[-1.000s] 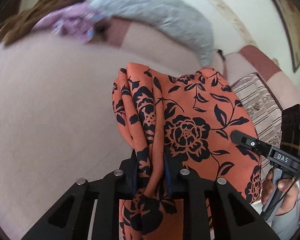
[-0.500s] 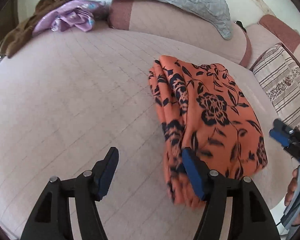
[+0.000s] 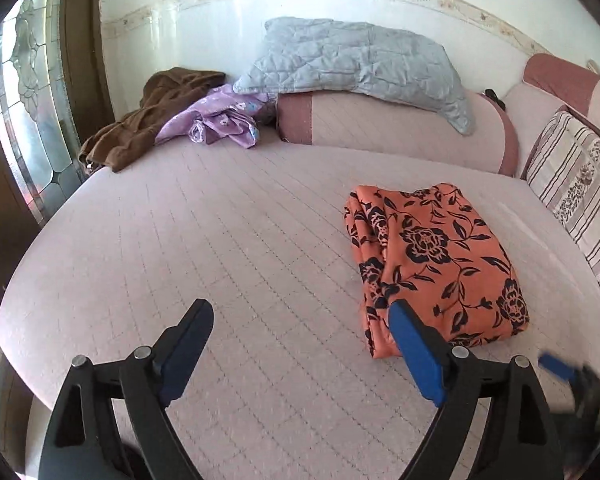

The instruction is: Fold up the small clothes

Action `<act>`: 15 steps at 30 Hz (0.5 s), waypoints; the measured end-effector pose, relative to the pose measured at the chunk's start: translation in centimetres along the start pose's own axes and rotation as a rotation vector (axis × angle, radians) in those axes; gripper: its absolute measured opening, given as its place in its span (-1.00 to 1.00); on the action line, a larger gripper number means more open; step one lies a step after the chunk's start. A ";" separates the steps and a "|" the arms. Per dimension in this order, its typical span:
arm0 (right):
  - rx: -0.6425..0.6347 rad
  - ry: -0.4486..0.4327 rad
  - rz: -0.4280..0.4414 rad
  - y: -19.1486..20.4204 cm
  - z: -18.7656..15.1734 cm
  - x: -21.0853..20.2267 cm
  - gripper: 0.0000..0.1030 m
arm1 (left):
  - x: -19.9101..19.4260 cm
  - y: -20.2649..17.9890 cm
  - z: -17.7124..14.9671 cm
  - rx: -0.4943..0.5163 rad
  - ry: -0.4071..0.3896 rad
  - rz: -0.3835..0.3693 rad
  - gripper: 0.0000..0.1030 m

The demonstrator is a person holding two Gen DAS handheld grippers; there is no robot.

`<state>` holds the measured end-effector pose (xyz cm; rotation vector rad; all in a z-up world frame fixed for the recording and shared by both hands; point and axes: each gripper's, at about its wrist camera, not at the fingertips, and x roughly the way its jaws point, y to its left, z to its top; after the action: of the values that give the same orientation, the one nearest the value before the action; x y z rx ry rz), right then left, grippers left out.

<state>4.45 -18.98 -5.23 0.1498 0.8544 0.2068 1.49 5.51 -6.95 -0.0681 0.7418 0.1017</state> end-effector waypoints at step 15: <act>-0.112 0.028 -0.159 -0.2 -3.8 -6.0 1.00 | -3.5 -2.0 -0.2 0.069 0.037 -0.020 0.74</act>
<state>-2.21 -20.46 -3.35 -0.0259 0.8766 0.1072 -1.00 3.25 -4.70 -0.0121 0.7806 0.0559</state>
